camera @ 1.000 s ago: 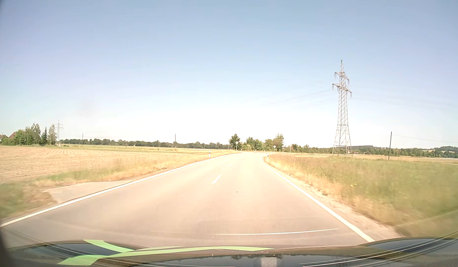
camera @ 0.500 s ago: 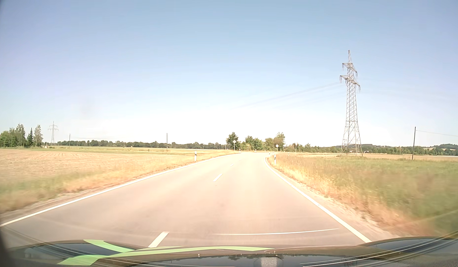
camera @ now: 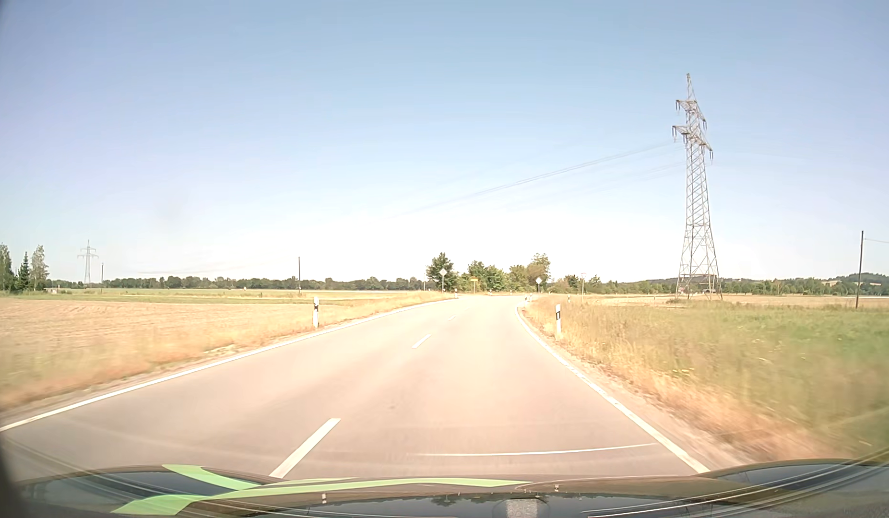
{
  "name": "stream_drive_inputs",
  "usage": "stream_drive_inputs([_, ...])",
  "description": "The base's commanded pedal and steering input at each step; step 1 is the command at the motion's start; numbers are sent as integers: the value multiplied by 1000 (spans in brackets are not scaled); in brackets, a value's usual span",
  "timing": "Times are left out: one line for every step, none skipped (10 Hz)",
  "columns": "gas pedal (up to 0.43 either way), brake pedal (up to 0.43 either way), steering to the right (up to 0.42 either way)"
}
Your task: Follow the waypoints while adhering to traffic rules and regulations
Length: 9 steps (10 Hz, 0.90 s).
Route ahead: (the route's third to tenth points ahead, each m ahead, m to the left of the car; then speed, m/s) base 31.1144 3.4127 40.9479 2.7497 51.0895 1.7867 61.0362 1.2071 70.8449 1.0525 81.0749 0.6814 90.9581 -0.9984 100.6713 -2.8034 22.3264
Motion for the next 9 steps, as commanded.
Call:
stream_drive_inputs([268,0,6])
stream_drive_inputs([268,0,6])
stream_drive_inputs([268,0,6])
stream_drive_inputs([248,0,7])
stream_drive_inputs([220,0,8])
stream_drive_inputs([197,0,8])
stream_drive_inputs([197,0,8])
stream_drive_inputs([209,0,8])
stream_drive_inputs([220,0,8])
